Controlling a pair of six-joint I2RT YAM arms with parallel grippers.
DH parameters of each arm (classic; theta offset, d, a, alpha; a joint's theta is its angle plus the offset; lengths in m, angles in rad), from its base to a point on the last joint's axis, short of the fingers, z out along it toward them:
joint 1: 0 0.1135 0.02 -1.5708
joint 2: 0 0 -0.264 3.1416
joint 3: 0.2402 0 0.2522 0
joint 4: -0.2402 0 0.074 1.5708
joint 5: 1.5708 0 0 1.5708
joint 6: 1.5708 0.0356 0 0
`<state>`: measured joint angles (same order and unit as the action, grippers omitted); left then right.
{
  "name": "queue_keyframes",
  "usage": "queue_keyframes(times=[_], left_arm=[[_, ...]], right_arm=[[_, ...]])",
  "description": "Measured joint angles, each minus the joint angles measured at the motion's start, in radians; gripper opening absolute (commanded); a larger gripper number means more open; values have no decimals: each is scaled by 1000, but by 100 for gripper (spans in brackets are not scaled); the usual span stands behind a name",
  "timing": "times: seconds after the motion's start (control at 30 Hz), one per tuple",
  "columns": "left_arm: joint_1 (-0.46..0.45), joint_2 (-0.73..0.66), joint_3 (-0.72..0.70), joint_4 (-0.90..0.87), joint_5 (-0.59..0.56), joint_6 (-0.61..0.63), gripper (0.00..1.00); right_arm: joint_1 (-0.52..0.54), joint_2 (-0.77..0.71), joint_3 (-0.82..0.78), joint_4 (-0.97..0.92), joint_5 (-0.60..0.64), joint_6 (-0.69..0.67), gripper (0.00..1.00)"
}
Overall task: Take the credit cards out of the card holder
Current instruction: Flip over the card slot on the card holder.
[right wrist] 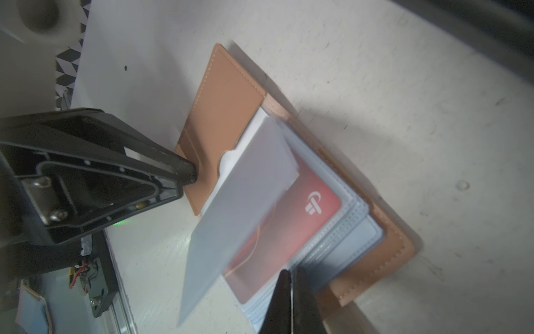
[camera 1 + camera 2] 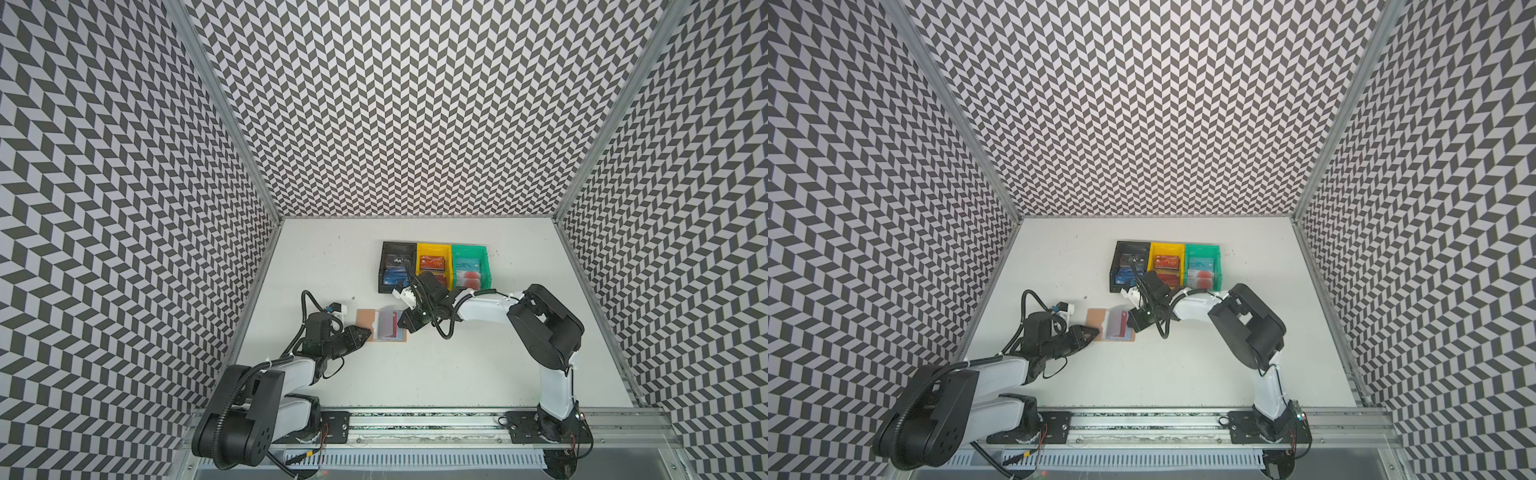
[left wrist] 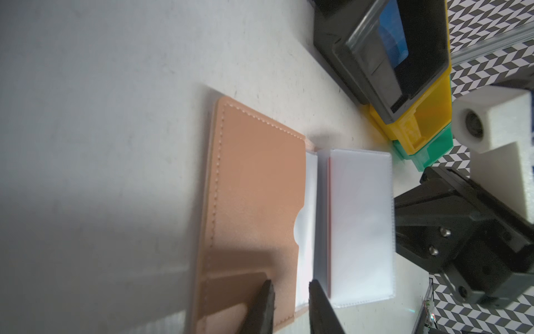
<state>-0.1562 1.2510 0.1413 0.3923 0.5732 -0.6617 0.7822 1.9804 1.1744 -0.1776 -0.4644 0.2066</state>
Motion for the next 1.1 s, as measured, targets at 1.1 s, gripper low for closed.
queue_keyframes(times=[1.1], left_arm=[[0, -393, 206, -423, -120, -7, 36]], right_arm=[[1, 18, 37, -16, 26, -8, 7]])
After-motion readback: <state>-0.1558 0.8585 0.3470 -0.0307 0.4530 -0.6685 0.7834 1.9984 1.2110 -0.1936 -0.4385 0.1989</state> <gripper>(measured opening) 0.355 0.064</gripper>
